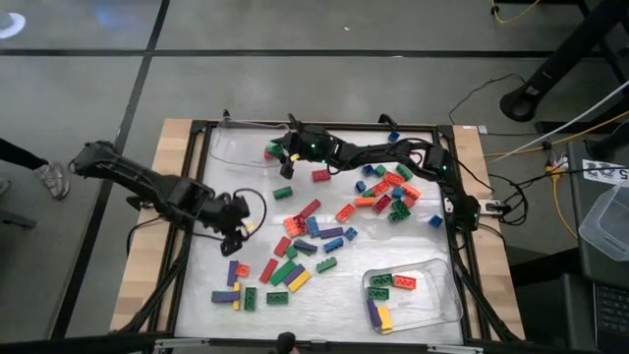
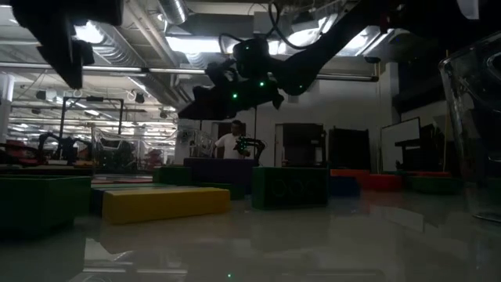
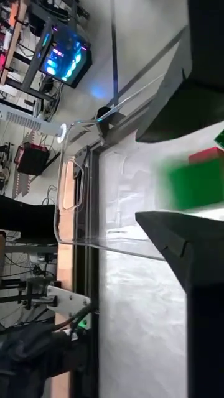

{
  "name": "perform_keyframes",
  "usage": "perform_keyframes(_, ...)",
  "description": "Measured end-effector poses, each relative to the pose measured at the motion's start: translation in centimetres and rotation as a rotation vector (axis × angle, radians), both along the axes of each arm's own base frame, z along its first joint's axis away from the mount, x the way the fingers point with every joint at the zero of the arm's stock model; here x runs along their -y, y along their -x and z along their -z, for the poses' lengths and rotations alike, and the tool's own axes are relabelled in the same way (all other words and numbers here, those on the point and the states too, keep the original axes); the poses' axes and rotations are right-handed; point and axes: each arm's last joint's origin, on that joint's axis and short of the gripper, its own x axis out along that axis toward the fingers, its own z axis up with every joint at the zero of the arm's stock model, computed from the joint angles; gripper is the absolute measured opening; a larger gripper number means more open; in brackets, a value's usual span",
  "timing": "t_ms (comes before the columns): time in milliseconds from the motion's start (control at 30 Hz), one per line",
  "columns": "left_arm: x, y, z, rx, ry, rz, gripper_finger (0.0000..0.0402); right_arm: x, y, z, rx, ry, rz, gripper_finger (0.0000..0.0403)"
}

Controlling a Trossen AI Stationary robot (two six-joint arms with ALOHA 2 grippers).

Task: Sort blocks by size
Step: Put the square green block into the top transparent bin, then put the square orange game piece into the top transparent bin

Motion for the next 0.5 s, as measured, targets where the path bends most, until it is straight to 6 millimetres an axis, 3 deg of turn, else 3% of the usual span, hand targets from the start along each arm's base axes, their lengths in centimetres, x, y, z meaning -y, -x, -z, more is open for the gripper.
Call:
perform_keyframes(167, 2.7, -0.8, 1.4, 0.099, 0.026, 0.136, 0.0211, 0.0, 0.0, 0.2, -0.005, -0.05, 0.01, 0.0222)
perform_keyframes(300, 4.3, -1.2, 2.7, 0.076, 0.007, 0.21, 0.0211, 0.0, 0.1, -0.2, -0.01, -0.055, 0.012, 0.0226)
perform_keyframes(500, 6.5, -1.5, 5.1, -0.015, -0.072, 0.345, 0.0211, -0.6, 1.3, -3.7, -0.035, -0.071, -0.017, 0.0227)
